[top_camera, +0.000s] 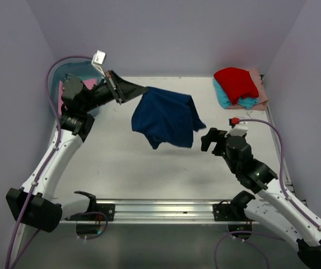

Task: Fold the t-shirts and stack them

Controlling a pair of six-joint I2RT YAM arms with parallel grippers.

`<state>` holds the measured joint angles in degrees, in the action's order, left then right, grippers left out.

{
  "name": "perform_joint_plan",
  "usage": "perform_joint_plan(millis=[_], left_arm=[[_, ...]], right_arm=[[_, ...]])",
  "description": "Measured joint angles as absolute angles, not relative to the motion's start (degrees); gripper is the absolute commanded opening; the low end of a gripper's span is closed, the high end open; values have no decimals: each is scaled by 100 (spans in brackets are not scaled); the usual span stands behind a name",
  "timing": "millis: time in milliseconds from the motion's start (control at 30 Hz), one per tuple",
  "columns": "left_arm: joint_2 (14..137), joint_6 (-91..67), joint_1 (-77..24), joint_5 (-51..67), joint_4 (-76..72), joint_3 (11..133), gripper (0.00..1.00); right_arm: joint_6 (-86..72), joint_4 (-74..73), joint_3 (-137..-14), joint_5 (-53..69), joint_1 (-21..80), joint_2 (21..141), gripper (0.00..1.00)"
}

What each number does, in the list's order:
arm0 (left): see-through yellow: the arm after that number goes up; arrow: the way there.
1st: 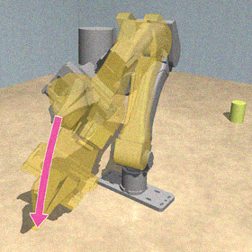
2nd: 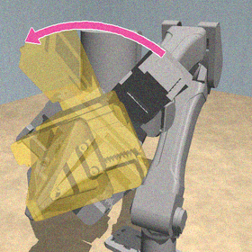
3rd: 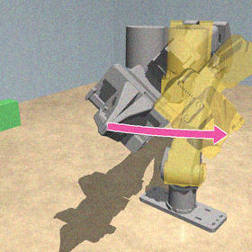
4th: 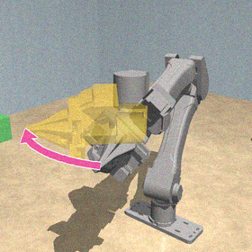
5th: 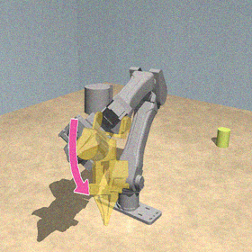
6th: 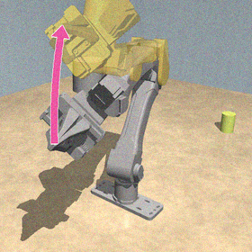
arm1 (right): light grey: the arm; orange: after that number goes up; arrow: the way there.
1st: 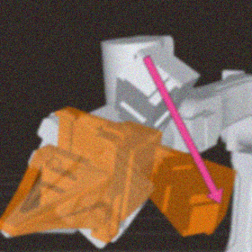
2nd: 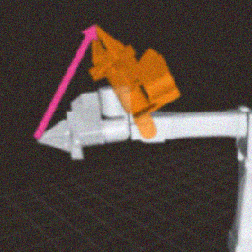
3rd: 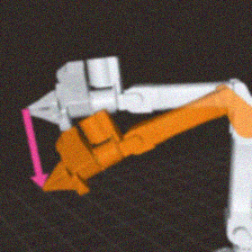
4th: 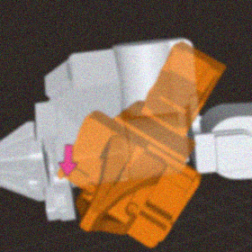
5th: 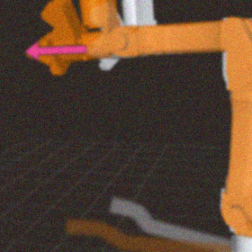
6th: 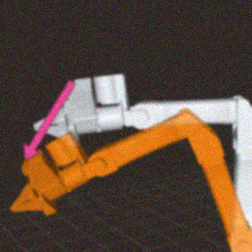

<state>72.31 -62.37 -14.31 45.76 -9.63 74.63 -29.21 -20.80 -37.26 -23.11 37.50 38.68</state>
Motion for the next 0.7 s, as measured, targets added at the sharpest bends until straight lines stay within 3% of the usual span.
perform_joint_plan(millis=[200,400,700], left_arm=[[6206,-6864,-2241,4348,-1763,5354,0],[6322,-6973,-2716,4285,-2021,3647,0],[7039,-5730,-2714,3710,-1168,3986,0]], right_arm=[[-3074,-2467,-3726,-3221,3750,3800,99],[-3153,-2574,-3728,-3398,3750,4132,99],[-3065,-2394,-3728,-2965,3750,4311,99]])
